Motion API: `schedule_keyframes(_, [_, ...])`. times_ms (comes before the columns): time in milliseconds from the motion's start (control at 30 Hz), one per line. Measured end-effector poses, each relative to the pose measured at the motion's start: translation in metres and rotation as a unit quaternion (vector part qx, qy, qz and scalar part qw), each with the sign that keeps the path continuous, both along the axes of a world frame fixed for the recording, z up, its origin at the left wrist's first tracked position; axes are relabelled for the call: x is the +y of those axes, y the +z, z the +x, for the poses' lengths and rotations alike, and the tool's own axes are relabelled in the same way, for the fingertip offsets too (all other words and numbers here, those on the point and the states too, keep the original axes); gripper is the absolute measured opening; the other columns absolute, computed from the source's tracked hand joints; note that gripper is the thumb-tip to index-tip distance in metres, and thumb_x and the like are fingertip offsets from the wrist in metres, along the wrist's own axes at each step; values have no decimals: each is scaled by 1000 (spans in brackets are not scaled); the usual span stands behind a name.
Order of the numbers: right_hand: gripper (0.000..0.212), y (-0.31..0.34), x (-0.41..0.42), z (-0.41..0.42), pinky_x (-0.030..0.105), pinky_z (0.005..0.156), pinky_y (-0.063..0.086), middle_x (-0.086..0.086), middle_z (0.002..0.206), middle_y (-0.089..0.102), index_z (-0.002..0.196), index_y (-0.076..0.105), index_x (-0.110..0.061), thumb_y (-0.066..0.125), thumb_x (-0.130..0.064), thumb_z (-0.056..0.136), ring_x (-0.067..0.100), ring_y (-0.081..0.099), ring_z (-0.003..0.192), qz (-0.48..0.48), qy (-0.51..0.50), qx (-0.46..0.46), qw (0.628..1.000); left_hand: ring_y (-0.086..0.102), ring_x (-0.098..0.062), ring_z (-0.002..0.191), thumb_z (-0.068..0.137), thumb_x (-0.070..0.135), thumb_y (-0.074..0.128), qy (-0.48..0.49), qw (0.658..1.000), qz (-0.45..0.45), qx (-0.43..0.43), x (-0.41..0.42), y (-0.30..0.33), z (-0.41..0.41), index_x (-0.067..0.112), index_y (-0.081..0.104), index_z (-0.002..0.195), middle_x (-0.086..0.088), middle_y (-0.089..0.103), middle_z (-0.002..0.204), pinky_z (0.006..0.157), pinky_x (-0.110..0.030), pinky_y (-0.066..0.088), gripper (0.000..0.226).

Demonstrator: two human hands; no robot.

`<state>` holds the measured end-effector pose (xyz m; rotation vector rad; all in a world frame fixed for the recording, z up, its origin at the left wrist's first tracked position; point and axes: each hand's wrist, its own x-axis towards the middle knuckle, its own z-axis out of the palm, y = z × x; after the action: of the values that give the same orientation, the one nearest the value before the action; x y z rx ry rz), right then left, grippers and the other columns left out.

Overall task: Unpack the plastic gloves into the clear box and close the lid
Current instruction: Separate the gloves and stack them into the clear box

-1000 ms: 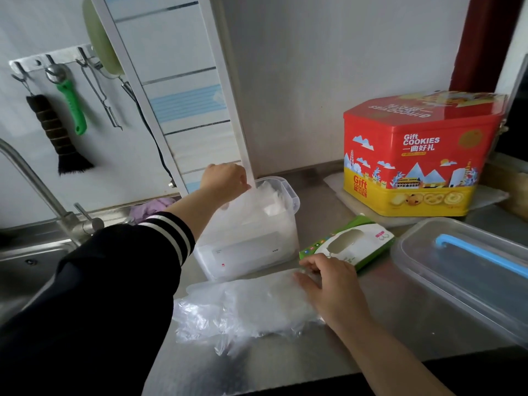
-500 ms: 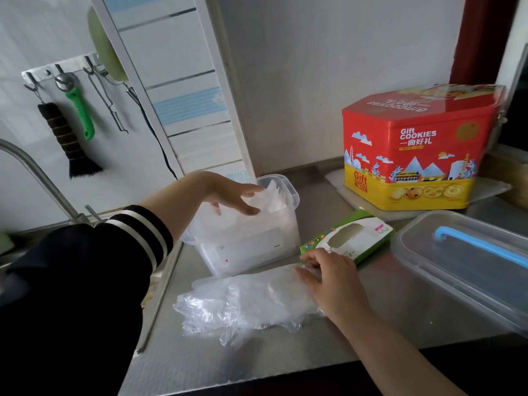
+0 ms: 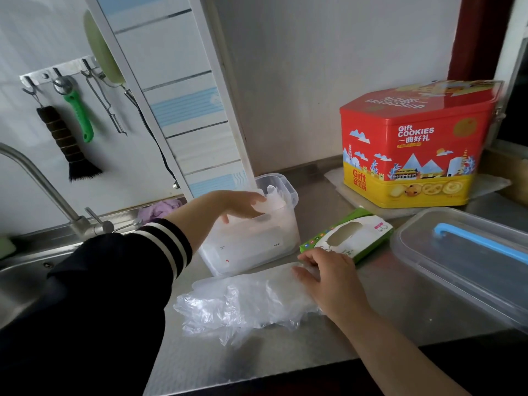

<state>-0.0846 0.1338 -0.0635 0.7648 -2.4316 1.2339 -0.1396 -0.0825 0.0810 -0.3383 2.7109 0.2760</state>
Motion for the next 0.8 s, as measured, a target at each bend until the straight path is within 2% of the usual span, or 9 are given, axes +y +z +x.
schedule_keyframes(100, [32,-1,0,1,33,88,40,-16,87,63,93,66,-27,57,-56,82,10,60,87,-9,9,15,1000,52,-21,121,98,32,51,-31,998,2,53,-12,18,3,27,51,136,2,50,140,85,-36,55,38])
schedule_keyframes(200, [41,1,1,4,30,92,35,-21,93,60,96,66,-32,48,-65,79,5,56,94,-13,40,12,999,62,-19,104,95,11,50,-31,985,25,171,-14,32,10,15,66,119,-4,65,120,80,-22,49,29])
schedule_keyframes(334, [54,-1,-1,4,23,97,21,-20,105,61,109,63,-34,45,-68,71,7,52,106,44,77,5,996,65,-17,98,94,16,53,-32,934,-7,355,-14,33,25,19,72,103,3,71,102,90,-28,48,21])
schedule_keyframes(400, [53,-5,-2,2,22,96,20,-18,104,62,107,63,-33,47,-67,70,11,53,106,64,81,14,995,65,-14,86,94,19,54,-53,899,10,435,-3,25,40,20,71,101,5,72,94,82,-31,51,19])
schedule_keyframes(467, [39,-6,-3,1,24,92,24,-16,95,63,97,67,-32,53,-59,71,15,57,99,43,76,21,996,61,-8,70,93,18,57,-101,867,42,486,18,14,61,19,70,100,7,72,85,70,-27,50,15])
schedule_keyframes(534, [26,-6,-4,0,31,89,33,-12,86,63,85,69,-30,57,-50,74,19,60,88,13,72,24,997,57,-2,62,92,20,61,-153,861,45,483,38,-3,84,21,71,99,9,71,82,65,-24,49,12])
schedule_keyframes(601, [25,-7,-4,-3,36,79,44,-7,77,63,76,70,-24,57,-46,76,22,61,74,-19,66,44,997,59,-3,69,89,30,66,-186,893,26,410,50,-23,102,24,69,105,9,70,90,69,-26,51,17])
schedule_keyframes(701, [29,-6,-5,-5,36,67,46,-1,71,60,71,69,-18,58,-44,79,25,59,65,-53,59,61,995,58,-10,100,73,59,71,-196,942,45,270,53,-56,121,24,53,126,8,60,117,86,-28,49,66])
schedule_keyframes(801, [33,-4,-7,-4,36,62,46,0,68,59,68,67,-14,57,-42,83,24,55,63,-85,45,72,993,43,-15,122,60,78,66,-226,931,14,286,47,-85,133,25,35,139,4,40,135,101,-31,39,100])
